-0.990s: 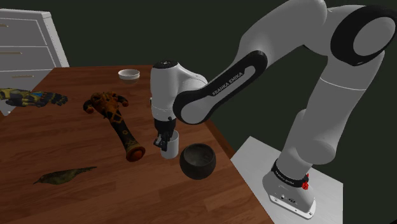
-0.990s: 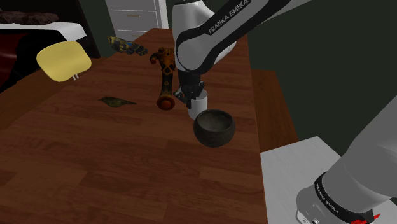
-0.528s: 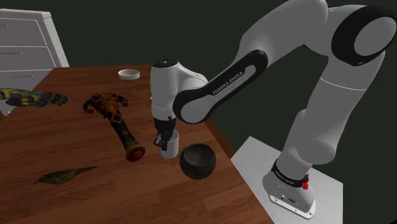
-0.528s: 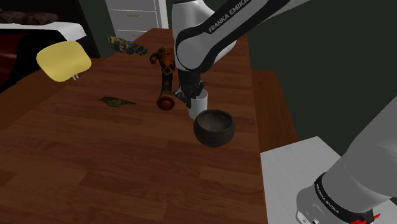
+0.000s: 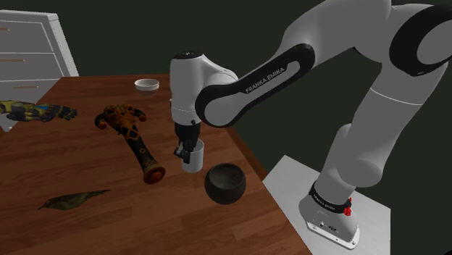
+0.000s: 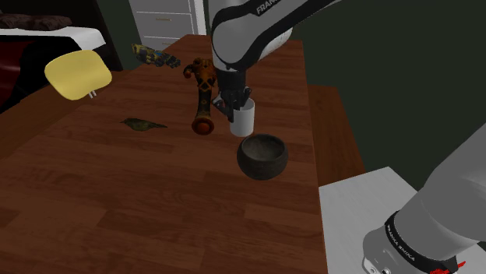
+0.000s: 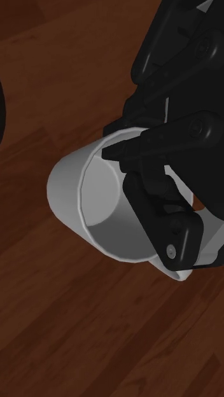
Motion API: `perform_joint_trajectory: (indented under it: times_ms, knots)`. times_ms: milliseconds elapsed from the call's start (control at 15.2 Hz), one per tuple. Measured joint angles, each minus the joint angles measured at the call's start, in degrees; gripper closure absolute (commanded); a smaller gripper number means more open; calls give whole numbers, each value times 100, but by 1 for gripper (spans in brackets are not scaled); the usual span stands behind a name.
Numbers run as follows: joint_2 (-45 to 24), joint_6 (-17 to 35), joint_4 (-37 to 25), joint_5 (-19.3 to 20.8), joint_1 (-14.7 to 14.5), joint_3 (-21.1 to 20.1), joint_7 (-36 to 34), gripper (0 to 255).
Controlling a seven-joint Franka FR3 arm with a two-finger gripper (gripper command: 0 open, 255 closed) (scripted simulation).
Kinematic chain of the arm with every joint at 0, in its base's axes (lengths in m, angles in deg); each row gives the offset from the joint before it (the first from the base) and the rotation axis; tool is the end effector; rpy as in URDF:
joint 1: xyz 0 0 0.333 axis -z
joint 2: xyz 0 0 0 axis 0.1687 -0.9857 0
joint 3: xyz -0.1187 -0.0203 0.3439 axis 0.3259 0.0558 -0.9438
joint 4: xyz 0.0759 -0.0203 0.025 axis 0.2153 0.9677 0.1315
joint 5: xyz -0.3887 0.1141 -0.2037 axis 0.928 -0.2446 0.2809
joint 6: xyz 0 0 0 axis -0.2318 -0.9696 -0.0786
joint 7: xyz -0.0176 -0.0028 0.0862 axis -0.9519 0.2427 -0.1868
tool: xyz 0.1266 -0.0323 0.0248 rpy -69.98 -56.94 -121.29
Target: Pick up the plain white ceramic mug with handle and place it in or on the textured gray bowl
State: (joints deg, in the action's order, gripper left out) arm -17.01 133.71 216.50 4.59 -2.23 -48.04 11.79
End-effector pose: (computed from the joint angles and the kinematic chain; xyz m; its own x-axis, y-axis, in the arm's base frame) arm 0.4605 0.3403 0.3773 0.9237 0.3799 0.0492 0.3792 -0.9250 0.0249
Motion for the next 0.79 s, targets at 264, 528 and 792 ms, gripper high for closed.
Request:
perform_joint_trajectory:
  times_ms: [264, 528, 792]
  knots:
    - [145, -305, -175, -78, -3, 9, 57, 255]
    - [303, -602, -327, -157, 1, 30, 129, 255]
    - [401, -921, -557, -202, -1, 42, 162, 255]
